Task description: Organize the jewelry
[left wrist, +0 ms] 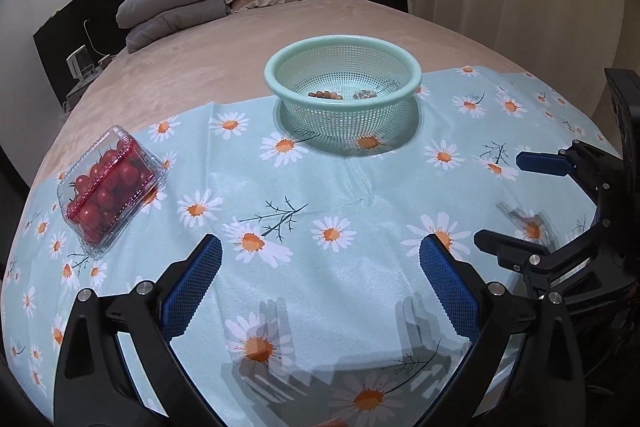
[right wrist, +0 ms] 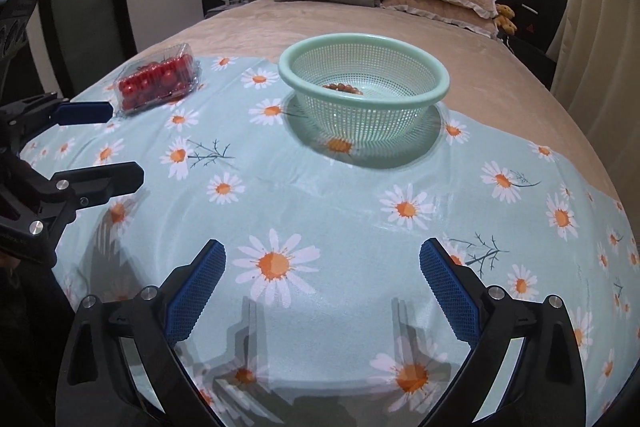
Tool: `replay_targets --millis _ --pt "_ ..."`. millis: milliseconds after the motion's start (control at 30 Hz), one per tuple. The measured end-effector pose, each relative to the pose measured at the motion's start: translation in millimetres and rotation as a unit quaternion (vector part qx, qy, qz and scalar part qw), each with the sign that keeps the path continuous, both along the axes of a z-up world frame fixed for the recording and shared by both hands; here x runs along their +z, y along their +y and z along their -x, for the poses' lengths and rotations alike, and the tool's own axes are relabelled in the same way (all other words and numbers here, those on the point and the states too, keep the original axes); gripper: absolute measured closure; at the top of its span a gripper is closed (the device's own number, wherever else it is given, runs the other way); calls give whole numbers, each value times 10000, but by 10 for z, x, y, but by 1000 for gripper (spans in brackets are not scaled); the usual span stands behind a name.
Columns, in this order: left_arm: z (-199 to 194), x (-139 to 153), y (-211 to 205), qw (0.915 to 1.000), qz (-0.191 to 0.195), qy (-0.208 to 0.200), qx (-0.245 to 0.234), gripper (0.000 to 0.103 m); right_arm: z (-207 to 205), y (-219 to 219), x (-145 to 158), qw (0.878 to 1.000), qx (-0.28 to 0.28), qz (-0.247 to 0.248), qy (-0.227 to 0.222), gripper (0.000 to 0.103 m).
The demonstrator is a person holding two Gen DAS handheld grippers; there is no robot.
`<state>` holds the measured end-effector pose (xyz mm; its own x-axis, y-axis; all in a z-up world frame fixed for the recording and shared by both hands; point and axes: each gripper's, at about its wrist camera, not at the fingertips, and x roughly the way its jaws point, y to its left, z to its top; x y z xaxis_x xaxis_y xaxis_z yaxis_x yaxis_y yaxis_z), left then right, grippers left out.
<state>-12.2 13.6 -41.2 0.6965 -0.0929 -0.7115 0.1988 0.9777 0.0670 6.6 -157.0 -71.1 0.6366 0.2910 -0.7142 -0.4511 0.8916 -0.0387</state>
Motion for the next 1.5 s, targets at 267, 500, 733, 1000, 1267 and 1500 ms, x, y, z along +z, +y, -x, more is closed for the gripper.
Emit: replay_targets --millis 267,500,733,1000,1267,1500 --pt "343 112 -137 9989 -60 -370 291 6 348 -98 112 9979 -466 -63 -450 9" --pt "583 218 -286 9989 -32 -462 97 6 667 -203 392 9936 -777 19 -820 8" --pt "600 225 -325 9990 -121 -396 166 6 844 -244 456 9914 -899 272 -907 8" --pt "630 279 -178 9979 73 -400 498 6 906 -219 447 9910 -781 440 -993 8" --pt "725 348 -142 9971 137 -460 591 6 908 -287 477 9920 -785 286 -948 8" --pt "862 377 -78 9969 83 -476 628 6 939 -314 522 9906 -859 263 -1035 8"
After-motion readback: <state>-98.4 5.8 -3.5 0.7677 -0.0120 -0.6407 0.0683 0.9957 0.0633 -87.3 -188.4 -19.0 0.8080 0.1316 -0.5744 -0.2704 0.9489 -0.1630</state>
